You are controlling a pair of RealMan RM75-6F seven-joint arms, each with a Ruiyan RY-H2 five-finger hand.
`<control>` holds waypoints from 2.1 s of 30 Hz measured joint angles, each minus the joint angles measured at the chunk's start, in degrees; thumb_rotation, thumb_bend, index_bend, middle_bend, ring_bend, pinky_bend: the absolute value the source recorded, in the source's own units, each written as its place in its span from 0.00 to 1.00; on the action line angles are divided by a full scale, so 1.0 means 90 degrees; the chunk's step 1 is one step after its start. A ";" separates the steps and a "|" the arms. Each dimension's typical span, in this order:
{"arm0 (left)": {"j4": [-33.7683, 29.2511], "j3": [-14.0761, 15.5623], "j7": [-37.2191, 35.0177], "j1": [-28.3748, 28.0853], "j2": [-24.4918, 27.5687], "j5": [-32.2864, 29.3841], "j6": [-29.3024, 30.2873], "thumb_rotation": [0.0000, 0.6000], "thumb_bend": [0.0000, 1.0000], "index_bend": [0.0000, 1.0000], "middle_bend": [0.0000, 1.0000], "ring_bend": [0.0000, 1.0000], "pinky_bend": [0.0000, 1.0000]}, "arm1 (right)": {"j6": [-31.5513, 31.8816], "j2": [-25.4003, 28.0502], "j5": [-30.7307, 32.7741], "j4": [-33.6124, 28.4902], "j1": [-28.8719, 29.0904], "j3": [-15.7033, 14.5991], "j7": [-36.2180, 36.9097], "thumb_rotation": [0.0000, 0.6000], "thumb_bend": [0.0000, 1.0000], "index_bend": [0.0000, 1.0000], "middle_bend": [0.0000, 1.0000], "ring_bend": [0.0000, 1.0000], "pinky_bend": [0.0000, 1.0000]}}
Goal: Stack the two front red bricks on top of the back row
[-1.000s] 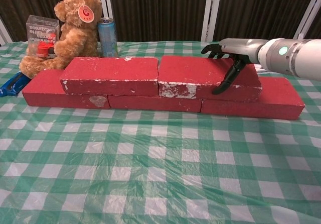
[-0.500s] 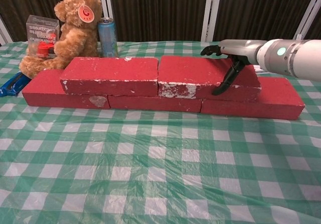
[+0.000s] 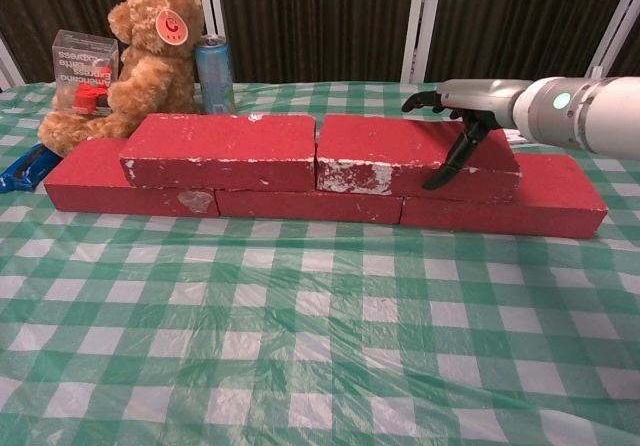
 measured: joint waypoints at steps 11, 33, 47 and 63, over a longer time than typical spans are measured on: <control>-0.0025 0.0003 0.0032 0.0026 0.0006 0.0033 0.0073 1.00 0.26 0.00 0.00 0.00 0.06 | 0.0244 0.0481 -0.0499 -0.0485 -0.0278 0.0048 0.0397 0.91 0.09 0.00 0.01 0.00 0.14; -0.0059 -0.0031 0.0238 -0.0001 -0.0084 -0.0028 -0.0024 1.00 0.26 0.00 0.00 0.00 0.06 | -0.0280 0.1470 -0.3001 0.0455 -0.1534 -0.0607 0.2689 0.29 0.48 0.30 0.00 0.00 0.00; -0.0069 -0.0044 0.0184 0.0047 -0.0020 -0.0063 0.0034 1.00 0.26 0.00 0.00 0.00 0.06 | -0.0488 0.1132 -0.3145 0.0567 -0.1482 -0.0524 0.2724 0.29 0.48 0.31 0.00 0.00 0.00; -0.0071 -0.0045 0.0156 0.0048 -0.0002 -0.0054 0.0039 1.00 0.26 0.00 0.00 0.00 0.06 | -0.0429 0.1073 -0.2991 0.0406 -0.1492 -0.0446 0.2441 0.31 0.48 0.30 0.00 0.00 0.00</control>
